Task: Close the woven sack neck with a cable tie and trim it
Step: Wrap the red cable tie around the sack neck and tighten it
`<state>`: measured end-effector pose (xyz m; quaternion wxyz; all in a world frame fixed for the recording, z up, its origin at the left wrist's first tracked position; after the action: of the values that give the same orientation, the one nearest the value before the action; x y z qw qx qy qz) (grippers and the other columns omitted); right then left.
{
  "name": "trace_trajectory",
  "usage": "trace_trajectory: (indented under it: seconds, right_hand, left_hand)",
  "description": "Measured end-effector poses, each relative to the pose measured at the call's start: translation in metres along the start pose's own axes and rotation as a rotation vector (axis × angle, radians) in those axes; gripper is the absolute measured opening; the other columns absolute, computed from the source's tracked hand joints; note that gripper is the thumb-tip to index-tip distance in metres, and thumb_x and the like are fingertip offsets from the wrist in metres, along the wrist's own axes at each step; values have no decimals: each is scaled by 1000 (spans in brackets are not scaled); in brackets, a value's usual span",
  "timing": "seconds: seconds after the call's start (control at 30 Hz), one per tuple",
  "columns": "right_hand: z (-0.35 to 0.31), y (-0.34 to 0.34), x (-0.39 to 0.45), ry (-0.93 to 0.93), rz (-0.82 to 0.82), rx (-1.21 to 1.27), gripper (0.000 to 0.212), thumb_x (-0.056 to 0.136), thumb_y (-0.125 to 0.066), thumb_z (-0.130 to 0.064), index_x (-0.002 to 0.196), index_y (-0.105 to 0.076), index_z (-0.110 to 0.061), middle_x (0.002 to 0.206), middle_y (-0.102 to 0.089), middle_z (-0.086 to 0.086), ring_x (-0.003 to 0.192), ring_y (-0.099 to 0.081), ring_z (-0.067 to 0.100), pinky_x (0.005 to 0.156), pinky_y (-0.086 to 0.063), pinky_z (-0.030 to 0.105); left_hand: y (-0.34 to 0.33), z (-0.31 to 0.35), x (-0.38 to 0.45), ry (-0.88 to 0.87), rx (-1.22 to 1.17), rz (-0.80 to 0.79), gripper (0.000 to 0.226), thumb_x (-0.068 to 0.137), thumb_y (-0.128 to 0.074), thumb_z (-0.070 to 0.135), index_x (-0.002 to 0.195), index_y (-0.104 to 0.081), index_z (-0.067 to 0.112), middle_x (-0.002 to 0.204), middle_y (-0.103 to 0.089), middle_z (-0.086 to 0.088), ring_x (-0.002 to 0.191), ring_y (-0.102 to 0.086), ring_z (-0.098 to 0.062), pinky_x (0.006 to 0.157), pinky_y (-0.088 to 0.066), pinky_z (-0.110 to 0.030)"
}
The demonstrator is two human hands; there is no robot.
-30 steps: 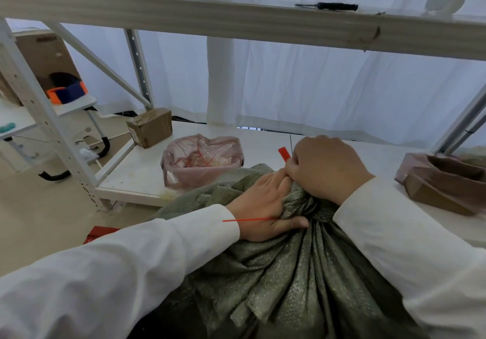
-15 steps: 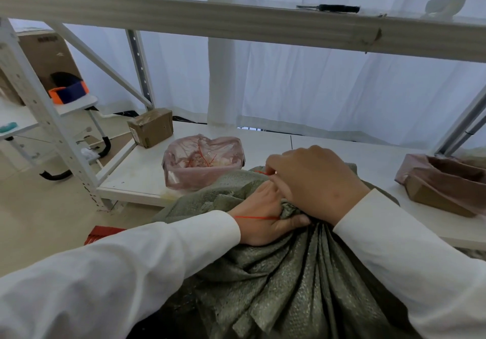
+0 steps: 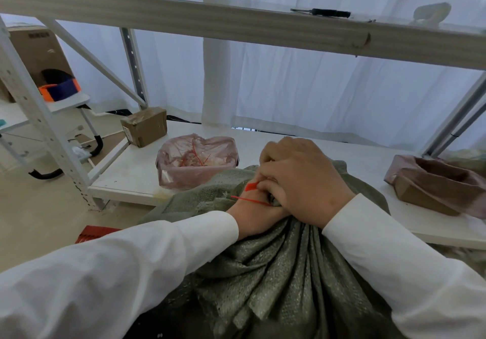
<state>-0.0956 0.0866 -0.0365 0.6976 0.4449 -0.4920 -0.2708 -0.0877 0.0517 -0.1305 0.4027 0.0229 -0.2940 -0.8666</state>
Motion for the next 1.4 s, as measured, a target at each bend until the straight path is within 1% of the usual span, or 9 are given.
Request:
trace_trajectory:
  seconds: [0.17, 0.4, 0.63, 0.7, 0.87, 1.07, 1.13, 1.23, 1.4]
  right_hand:
    - [10, -2, -4, -77, -61, 56, 19, 71, -56, -35, 70, -74, -26, 66, -63, -4, 71, -57, 25, 68, -20, 28]
    - [22, 6, -27, -128, -47, 266, 41, 67, -53, -56, 96, -63, -29, 101, -67, -8, 106, -55, 12, 104, -24, 29]
    - [11, 1, -36, -44, 38, 57, 28, 76, -53, -45, 85, -73, -28, 100, -68, -6, 101, -48, 16, 104, -24, 41]
    - [10, -2, -35, -59, 49, 33, 27, 77, -52, -44, 81, -73, -29, 98, -67, -6, 99, -49, 18, 104, -24, 44]
    - [13, 1, -28, -253, 117, 10, 29, 76, -49, -47, 77, -68, -26, 80, -63, -7, 83, -59, 23, 99, -26, 38]
    - [10, -4, -20, -323, 103, -59, 31, 74, -45, -44, 65, -69, -26, 75, -60, -6, 80, -58, 25, 95, -25, 39]
    - [7, -4, -18, -284, 110, -76, 30, 75, -45, -40, 64, -68, -24, 75, -60, -4, 80, -57, 26, 91, -27, 40]
    - [-3, -2, -13, -99, 129, -71, 29, 78, -47, -33, 65, -70, -21, 79, -62, -2, 74, -57, 26, 74, -29, 34]
    - [-7, -6, -11, -51, 86, -3, 28, 80, -47, -34, 70, -71, -24, 81, -61, -2, 68, -55, 24, 67, -26, 32]
  left_hand:
    - [3, 12, -1, -85, -134, 49, 23, 77, -61, 20, 75, -42, 32, 75, -47, 16, 68, -51, 16, 63, -35, 2]
    - [11, 26, 2, -211, 29, 47, 19, 83, -48, 3, 76, -49, 21, 73, -52, 17, 68, -52, 15, 67, -36, 3]
    - [7, 43, 4, -370, 710, -25, 30, 79, -39, -1, 56, -47, 17, 77, -68, -18, 77, -65, -23, 53, -40, -15]
    - [4, 48, -2, -476, 719, 59, 40, 93, -33, -2, 60, -34, 20, 108, -61, -24, 102, -53, -24, 61, -27, -12]
    - [11, 36, 2, -187, 235, -18, 25, 90, -33, -10, 96, -57, -13, 101, -57, -36, 86, -45, -23, 63, -33, -12]
    - [5, 30, 0, -312, 769, -26, 40, 94, -32, 12, 121, -47, -14, 131, -50, -28, 107, -55, -29, 60, -25, -1]
    - [2, 30, 1, -358, 797, -22, 39, 87, -37, 10, 111, -57, -13, 119, -59, -28, 110, -57, -29, 58, -24, 1]
    - [6, 35, 2, -341, 718, -33, 36, 60, -31, 9, 41, -61, 13, 45, -61, -3, 50, -64, -13, 42, -40, -10]
    - [2, 46, -3, -476, 759, 31, 36, 56, -31, 10, 34, -59, 17, 42, -61, 4, 43, -60, -3, 45, -42, -11]
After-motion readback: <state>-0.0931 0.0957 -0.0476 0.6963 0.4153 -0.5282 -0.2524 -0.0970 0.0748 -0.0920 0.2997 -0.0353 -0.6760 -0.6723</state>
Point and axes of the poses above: each hand's wrist, its own x-axis towards the middle knuckle, its own y-axis out of the back of the hand, z = x × y, the point moved 8 cm from there along x, towards the middle knuckle
